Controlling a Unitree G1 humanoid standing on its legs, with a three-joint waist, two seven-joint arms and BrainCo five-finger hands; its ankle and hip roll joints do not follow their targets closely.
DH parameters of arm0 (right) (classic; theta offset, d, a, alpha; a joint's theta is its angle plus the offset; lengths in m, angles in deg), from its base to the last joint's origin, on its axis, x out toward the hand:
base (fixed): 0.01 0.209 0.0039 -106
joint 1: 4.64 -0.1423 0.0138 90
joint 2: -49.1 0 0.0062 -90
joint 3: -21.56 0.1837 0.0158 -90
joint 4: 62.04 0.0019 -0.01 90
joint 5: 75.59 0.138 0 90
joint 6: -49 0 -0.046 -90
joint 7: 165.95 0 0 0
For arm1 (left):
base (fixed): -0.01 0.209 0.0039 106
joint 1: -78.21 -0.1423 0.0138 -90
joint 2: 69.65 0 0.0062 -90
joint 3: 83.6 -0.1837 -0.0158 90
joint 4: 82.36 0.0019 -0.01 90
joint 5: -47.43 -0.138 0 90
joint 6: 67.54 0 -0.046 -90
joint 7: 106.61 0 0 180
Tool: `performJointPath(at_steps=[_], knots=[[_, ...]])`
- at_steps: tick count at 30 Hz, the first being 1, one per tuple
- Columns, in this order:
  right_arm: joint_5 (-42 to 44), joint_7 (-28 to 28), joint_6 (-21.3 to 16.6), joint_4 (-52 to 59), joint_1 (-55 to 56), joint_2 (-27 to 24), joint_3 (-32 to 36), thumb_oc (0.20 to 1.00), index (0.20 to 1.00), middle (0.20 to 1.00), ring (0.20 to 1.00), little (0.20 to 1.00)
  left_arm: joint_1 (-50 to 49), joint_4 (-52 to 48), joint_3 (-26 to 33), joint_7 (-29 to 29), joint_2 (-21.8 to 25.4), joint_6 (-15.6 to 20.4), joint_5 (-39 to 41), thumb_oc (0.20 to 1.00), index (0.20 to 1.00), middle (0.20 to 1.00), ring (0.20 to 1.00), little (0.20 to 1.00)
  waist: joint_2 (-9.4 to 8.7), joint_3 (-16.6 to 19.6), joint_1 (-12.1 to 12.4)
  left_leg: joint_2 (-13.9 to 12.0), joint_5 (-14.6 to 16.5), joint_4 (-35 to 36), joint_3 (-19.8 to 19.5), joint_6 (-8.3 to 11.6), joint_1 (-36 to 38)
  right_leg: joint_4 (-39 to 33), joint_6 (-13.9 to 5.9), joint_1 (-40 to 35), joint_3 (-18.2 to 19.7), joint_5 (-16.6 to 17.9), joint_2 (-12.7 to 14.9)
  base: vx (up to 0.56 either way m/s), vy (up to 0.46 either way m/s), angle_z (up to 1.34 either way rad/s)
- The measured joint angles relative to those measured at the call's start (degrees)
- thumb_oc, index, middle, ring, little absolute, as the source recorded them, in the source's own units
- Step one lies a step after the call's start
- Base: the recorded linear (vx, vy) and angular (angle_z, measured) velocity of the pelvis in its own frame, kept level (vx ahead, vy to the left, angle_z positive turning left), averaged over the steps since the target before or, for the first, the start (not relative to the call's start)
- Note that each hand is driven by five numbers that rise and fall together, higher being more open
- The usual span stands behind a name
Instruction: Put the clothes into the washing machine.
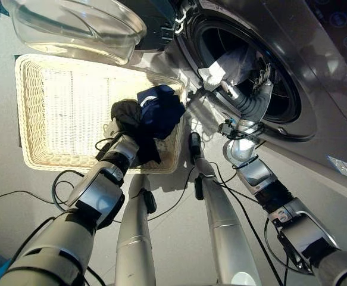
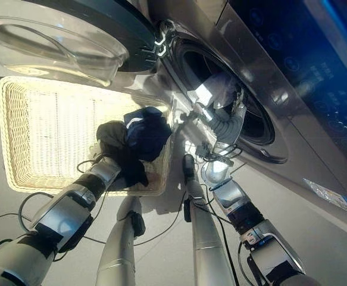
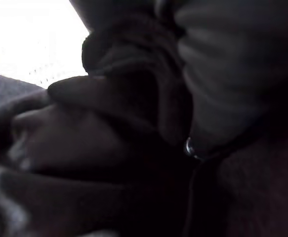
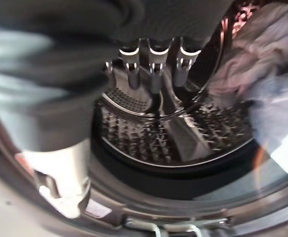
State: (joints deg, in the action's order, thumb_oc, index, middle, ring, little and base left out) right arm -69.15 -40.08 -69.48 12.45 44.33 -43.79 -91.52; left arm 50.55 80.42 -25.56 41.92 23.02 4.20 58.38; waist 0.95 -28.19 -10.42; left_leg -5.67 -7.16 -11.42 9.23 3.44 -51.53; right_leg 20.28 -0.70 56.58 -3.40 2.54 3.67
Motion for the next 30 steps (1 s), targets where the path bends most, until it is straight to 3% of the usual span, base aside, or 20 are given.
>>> performJointPath(at_steps=[13, 17, 24, 28, 30], knots=[[1.21, 1.69, -0.26, -0.18, 1.69, 0.41, -1.10, 1.000, 1.000, 1.000, 1.000, 1.000, -3.71, -1.29, 2.36, -2.93, -0.09, 7.72, -0.15, 0.200, 0.200, 0.200, 0.200, 0.200, -0.55, -0.36, 0.25, 0.28, -0.14, -0.09, -0.28, -0.15, 2.59, 0.42, 0.02, -2.62, -0.33, -0.07, 0.38, 0.00, -0.001, 0.00], [1.69, 3.24, -0.16, -0.24, 3.67, 0.64, -1.44, 1.000, 1.000, 1.000, 1.000, 1.000, -6.55, -6.44, 4.77, -4.84, 0.73, 13.16, 0.03, 0.200, 0.200, 0.200, 0.200, 0.200, -0.50, -0.51, 0.53, 0.67, -0.27, 0.19, -0.52, -0.32, 3.96, 0.45, -0.02, -4.01, -0.42, -0.23, 0.72, 0.01, 0.005, 0.04], [-0.84, 6.68, -0.40, 2.56, 8.28, 1.23, -0.33, 1.000, 1.000, 1.000, 1.000, 1.000, -16.81, -25.58, 7.77, -6.56, 2.54, 23.11, 0.42, 0.200, 0.200, 0.200, 0.200, 0.200, -0.37, -0.62, 3.37, 1.47, -1.18, 2.89, -1.93, -0.17, 8.54, 0.59, -0.52, -8.08, -1.88, -1.64, 1.52, 0.01, 0.001, 0.10], [-0.82, 7.60, -0.40, 3.76, 9.88, 1.39, 0.43, 1.000, 1.000, 1.000, 1.000, 1.000, -20.50, -31.63, 10.16, -7.46, 2.66, 26.86, 3.55, 0.200, 0.200, 0.200, 0.200, 0.200, -0.28, -0.67, 5.04, 1.94, -1.57, 3.45, -2.42, -0.40, 9.03, 1.47, -0.48, -8.34, -2.37, -2.16, 2.05, 0.00, 0.002, 0.11], [-0.83, 8.68, -0.39, 4.27, 10.84, 1.62, 1.32, 1.000, 1.000, 1.000, 1.000, 1.000, -22.74, -35.26, 11.33, -7.49, 2.66, 30.61, 5.61, 0.200, 0.200, 0.200, 0.200, 0.200, -0.25, -0.69, 5.28, 2.52, -1.95, 3.83, -3.07, -0.48, 9.30, 2.16, -0.36, -8.49, -2.81, -2.70, 2.64, 0.00, 0.005, 0.16]])
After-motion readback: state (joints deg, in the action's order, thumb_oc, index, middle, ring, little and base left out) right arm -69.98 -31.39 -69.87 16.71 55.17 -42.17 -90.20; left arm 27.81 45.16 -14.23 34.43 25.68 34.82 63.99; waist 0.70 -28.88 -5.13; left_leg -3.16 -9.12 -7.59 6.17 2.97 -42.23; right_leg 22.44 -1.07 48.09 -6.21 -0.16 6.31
